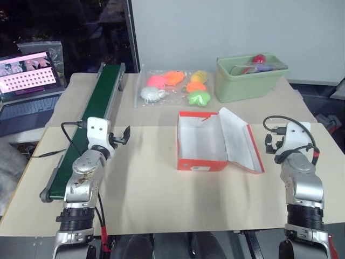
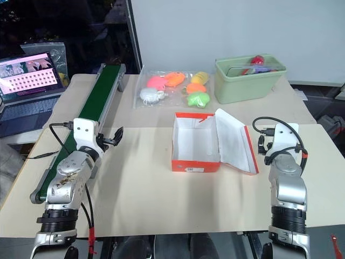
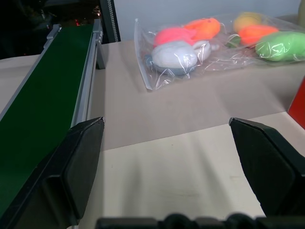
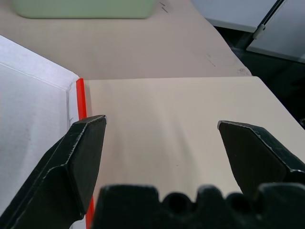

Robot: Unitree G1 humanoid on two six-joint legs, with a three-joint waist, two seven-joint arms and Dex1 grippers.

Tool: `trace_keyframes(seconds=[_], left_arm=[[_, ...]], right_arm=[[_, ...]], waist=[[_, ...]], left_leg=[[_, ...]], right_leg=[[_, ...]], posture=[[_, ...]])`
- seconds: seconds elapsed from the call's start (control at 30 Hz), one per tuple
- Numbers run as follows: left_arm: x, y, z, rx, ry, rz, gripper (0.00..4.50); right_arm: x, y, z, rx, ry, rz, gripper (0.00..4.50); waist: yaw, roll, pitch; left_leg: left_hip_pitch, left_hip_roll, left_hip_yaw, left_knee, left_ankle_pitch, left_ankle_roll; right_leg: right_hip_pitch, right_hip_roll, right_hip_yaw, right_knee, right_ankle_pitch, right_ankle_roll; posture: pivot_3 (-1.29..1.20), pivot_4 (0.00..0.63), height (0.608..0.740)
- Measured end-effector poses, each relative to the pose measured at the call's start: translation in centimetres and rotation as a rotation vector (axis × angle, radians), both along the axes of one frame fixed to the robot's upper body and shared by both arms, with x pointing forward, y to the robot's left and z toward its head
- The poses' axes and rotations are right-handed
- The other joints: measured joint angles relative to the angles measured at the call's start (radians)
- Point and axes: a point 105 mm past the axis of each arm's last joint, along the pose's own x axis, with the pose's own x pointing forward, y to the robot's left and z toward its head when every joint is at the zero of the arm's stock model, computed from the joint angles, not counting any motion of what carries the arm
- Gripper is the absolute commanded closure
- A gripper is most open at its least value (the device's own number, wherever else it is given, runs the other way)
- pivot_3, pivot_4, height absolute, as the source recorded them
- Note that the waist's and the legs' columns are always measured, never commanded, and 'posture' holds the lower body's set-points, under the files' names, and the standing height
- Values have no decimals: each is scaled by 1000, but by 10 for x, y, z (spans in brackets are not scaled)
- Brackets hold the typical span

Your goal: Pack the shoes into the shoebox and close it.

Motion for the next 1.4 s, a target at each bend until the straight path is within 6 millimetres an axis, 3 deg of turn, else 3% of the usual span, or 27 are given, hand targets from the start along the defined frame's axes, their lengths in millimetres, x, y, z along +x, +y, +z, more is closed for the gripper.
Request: trace_keyframes(seconds=[0.13, 0.2, 0.23, 0.3, 0.47, 0.57, 0.63, 0.73, 0.9, 1.23, 1.4], left_arm=[[0, -1, -2, 11, 7, -9, 0], [1, -4, -3, 12, 11, -23, 0], [1, -6, -2, 12, 10, -33, 0], [1, -10, 0, 9, 2, -51, 0], [-8, -3, 16, 7, -24, -66, 0], [-23, 12, 35, 23, -51, -71, 0], [-41, 41, 39, 68, -15, -41, 0], [-61, 75, 29, 95, 52, 34, 0], [-85, 105, 11, 81, 141, 113, 0], [-93, 106, -8, 26, 244, 105, 0], [-84, 100, -3, -30, 253, 93, 0]], right_arm=[[2, 10, 1, -9, 5, 66, 108], [8, 43, 10, -7, -9, 258, 108], [9, 76, 23, -2, -44, 426, 108], [4, 122, 43, 18, -85, 674, 108], [-38, 208, 61, 34, -23, 1265, 108], [-59, 236, 56, 36, 40, 1480, 108], [-64, 242, 44, 31, 115, 1543, 108], [-59, 244, 35, 31, 141, 1535, 108], [-52, 258, 30, 17, 136, 1535, 108], [-54, 267, 32, -13, 112, 1540, 108], [-54, 267, 33, -19, 105, 1535, 108]], waist=[[1, 0, 0], [-6, 0, 0], [-10, 0, 0], [-10, 0, 0], [0, -2, 1], [-3, -2, 1], [-2, -2, 1], [-3, -2, 1], [6, -3, 1], [4, -4, 1], [2, -4, 1]], left_leg=[[0, 0, 0, 0, 0, 0], [0, 0, 0, 0, 0, 0], [0, 1, 0, 0, 0, 0], [0, 1, -1, 0, 0, 0], [-1, 1, -2, 0, 0, 0], [-1, 2, -2, 0, 0, 0], [0, 1, -2, 0, 0, 0], [1, 2, -1, 0, 0, 0], [0, 2, -2, 0, 0, 0], [0, 2, -2, 0, 0, 0], [0, 2, -2, 0, 0, 0]], right_leg=[[0, 0, 0, 0, 0, 0], [0, 0, 0, 0, 0, 0], [0, 1, 0, 0, 0, 0], [0, 2, -1, 0, 0, 0], [0, 1, -2, -2, 0, 0], [0, 1, -2, -2, 0, 0], [0, 1, -2, 0, 0, 0], [0, 1, -2, 0, 0, -1], [0, 1, -3, 0, -1, -1], [-1, 0, -3, 0, -1, -1], [-1, 0, -3, 1, -1, -1]], posture=[[0, 150, 729], [0, 150, 729], [0, 150, 729], [0, 150, 729], [0, 150, 729], [0, 150, 729], [0, 150, 729], [0, 150, 729], [0, 150, 729], [0, 150, 729], [0, 150, 729]])
